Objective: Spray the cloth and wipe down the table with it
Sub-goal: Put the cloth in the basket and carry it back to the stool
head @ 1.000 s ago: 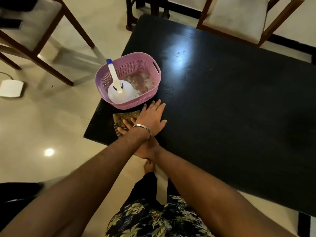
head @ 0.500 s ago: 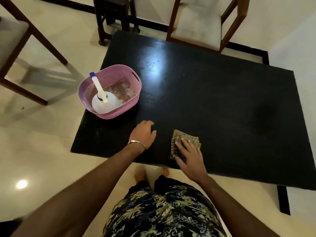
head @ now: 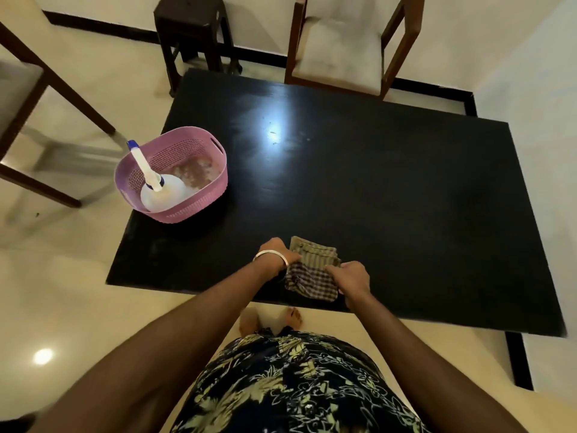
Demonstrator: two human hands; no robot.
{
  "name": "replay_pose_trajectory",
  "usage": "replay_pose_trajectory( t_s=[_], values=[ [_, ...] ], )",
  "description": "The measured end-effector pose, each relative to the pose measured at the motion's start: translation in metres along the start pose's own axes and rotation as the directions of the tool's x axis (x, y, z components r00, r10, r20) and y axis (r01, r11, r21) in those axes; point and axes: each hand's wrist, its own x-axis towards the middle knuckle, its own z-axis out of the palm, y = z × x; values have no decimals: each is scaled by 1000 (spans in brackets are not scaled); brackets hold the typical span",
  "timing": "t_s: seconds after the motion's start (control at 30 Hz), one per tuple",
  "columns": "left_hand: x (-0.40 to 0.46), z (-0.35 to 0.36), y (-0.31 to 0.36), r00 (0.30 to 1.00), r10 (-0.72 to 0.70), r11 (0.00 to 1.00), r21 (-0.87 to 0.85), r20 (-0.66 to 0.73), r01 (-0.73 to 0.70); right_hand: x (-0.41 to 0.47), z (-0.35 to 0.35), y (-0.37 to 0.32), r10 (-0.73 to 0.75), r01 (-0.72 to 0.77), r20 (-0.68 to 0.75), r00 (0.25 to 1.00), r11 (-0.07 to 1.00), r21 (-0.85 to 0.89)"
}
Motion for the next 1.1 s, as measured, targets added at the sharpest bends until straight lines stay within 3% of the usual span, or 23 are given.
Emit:
replay_pose_trajectory(
  t_s=[0.17,0.27,0.43,0.63,0.93,1.1],
  values=[
    [0,15,4,997,-71,993,-94,-40,67,4,-3,-4,36,-39,70,997,998,41],
    [2,22,1,998,-69,989,-129,1,69,0,-3,-2,-31,27,89,996,999,44],
    [-2,31,-8,996,-37,974,-226,-86,17,-6,-4,2,-143,130,98,985,983,129],
    [2,19,-22,996,-60,916,-401,-72,26,-3,-11,-13,-210,178,153,966,963,201],
    [-18,-61,1,971,-64,716,-688,-228,-114,-5,-4,-123,-403,364,185,896,906,215],
    [-10,-120,3,914,-95,743,-639,-395,-198,-11,12,-203,-515,498,173,839,857,135]
  ],
)
